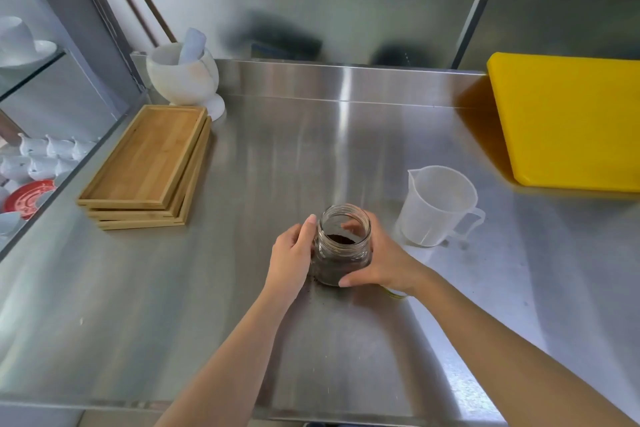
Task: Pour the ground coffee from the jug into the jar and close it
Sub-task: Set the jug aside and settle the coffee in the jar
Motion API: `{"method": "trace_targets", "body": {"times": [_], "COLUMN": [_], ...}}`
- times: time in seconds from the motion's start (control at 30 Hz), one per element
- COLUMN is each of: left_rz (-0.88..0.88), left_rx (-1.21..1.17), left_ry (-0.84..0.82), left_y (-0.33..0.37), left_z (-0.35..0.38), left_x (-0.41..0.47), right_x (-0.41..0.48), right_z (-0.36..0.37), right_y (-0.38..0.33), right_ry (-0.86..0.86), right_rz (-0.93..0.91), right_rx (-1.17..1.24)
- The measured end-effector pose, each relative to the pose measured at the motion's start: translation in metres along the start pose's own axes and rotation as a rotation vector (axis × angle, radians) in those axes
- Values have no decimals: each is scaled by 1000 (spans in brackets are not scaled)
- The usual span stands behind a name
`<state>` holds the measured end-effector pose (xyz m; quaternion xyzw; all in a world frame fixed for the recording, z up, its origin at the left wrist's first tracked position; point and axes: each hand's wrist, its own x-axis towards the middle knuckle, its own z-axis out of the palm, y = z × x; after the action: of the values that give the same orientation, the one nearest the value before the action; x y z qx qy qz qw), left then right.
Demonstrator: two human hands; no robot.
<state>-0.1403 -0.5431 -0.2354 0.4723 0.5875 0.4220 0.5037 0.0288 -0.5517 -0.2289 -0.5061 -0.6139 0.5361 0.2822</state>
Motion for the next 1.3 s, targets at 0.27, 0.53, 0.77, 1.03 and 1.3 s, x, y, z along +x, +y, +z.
{"method": "trace_targets", "body": {"times": [0.27,0.53,0.77,1.03,1.3], "left_rz": [-272,-31,168,193,312], "left_rx": [-339,-427,-73,-129,-312], "left_ry": [103,506,34,65,524], "left_y": [-5,5,32,57,59], "left_z": [-11,-18,3,4,-19], "left_x": [11,6,-4,-11,10], "right_x": [-3,-7,-1,8,10], "right_z": [8,9,7,8,1], "right_y": [4,4,9,10,-3], "right_ry": [168,282,325,301,312], "right_rz": [-59,-108,-156,-170,-200], "right_rx": [-43,89,160,180,178]}}
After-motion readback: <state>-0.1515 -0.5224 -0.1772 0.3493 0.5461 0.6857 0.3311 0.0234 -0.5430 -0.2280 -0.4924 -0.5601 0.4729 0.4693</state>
